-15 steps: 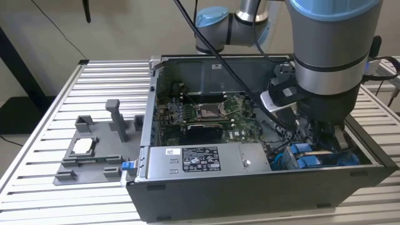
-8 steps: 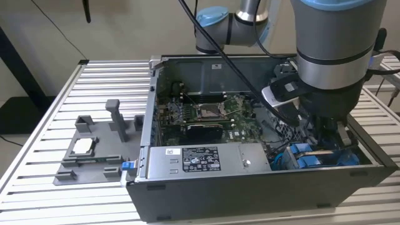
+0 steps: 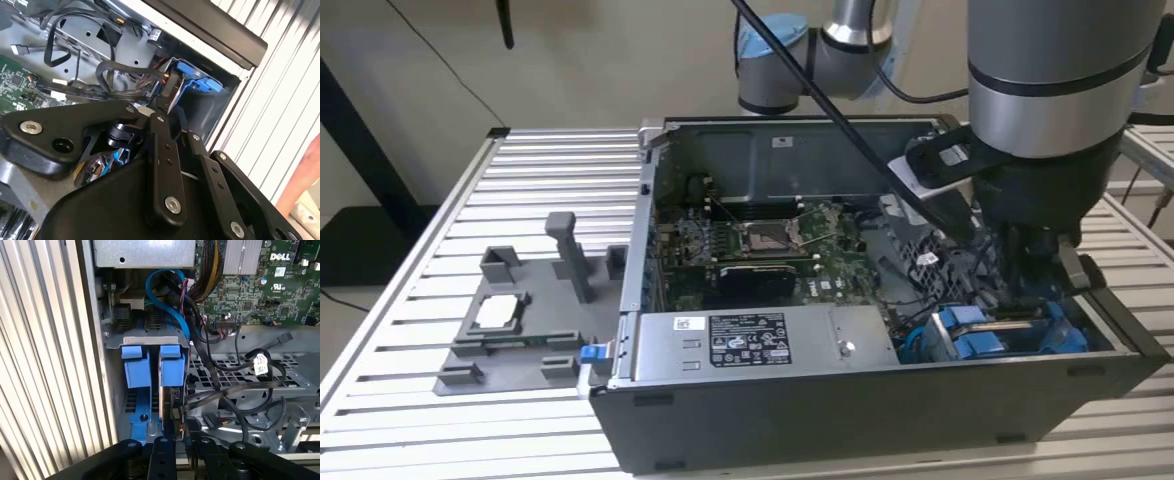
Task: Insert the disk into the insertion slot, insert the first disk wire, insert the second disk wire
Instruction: 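Insert the second disk wire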
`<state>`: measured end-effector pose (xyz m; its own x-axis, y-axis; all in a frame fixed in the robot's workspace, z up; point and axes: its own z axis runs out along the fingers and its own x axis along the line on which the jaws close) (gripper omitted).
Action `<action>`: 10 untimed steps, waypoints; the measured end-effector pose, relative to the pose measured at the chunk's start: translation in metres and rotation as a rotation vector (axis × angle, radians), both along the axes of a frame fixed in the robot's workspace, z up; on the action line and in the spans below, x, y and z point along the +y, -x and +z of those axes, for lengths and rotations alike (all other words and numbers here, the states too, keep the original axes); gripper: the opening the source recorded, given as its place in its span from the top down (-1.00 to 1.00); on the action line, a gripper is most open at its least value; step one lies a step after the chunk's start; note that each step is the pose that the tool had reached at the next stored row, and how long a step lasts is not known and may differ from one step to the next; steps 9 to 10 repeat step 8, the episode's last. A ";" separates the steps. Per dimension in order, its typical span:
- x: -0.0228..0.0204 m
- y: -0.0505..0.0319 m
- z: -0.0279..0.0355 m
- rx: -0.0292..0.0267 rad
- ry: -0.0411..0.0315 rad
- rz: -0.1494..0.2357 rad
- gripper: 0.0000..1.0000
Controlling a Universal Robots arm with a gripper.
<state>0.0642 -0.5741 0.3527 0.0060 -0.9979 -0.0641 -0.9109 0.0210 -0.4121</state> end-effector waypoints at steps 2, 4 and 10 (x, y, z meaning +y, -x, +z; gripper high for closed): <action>0.0000 0.0000 0.0012 0.0000 0.0000 0.000 0.52; 0.0000 0.0000 0.0012 0.0000 0.0000 0.000 0.52; 0.0000 0.0000 0.0013 0.0000 0.0004 0.000 0.52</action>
